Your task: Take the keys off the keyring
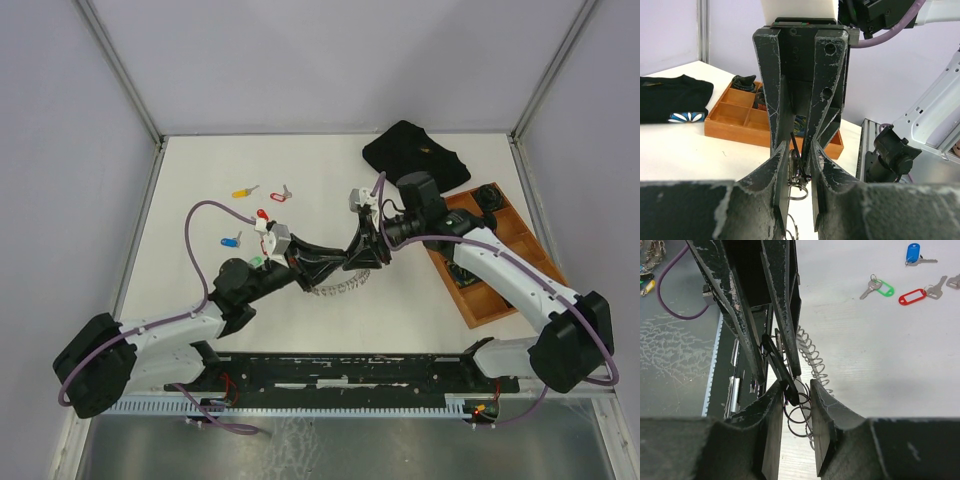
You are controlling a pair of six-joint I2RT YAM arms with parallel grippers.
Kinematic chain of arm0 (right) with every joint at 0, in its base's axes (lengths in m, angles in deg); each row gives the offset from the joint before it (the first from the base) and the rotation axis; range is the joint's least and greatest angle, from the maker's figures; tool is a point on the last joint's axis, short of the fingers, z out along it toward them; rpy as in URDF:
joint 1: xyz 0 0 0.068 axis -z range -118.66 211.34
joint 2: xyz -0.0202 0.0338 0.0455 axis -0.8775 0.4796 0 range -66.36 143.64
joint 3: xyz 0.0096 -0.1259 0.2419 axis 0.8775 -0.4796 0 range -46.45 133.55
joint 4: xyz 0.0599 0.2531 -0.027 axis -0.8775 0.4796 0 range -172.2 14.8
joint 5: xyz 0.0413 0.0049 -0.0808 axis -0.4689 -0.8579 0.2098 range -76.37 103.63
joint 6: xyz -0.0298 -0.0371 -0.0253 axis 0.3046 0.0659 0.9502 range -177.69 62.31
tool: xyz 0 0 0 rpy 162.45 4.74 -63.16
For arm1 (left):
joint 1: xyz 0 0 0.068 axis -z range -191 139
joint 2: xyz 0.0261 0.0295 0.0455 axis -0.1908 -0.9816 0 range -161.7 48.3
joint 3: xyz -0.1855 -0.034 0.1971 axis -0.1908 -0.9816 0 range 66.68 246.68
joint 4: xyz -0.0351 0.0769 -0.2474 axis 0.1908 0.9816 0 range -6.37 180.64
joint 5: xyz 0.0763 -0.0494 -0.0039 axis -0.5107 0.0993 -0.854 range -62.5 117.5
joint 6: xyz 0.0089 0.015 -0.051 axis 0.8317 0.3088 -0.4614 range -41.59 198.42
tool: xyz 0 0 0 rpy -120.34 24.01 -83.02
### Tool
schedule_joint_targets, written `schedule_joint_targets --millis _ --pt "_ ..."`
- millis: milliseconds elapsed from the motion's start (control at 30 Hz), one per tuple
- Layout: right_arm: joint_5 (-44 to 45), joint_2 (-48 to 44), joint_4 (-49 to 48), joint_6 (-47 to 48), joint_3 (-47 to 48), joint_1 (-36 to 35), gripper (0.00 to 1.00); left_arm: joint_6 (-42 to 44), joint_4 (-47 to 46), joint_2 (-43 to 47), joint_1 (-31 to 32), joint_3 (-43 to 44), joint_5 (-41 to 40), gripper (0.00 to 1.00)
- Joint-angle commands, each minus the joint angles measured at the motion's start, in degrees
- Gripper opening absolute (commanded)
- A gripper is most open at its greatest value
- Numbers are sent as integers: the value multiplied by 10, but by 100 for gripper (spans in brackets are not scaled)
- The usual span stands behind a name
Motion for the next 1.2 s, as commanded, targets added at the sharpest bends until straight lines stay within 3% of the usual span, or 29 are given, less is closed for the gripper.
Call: schedule_joint_targets --millis 0,300,533,633,867,1067,1167 --pt "-30 -22 15 27 34 4 32 -14 -28 20 -3 1 -9 3" --pt "-28 -26 56 63 48 4 33 -7 -12 26 -3 4 -1 3" --pt "-39 -21 52 56 46 5 28 -7 -10 21 -3 8 9 3" --pt "-51 -16 27 33 33 4 40 -9 -14 20 -3 10 10 3" --pt "-51 -9 -52 -31 4 2 48 -17 -31 16 -4 11 24 3" --pt "-67 -1 -78 -47 -8 2 46 -21 -42 15 -4 11 27 3" --pt "-76 1 -91 -54 -13 0 39 -24 -48 16 -3 11 27 3"
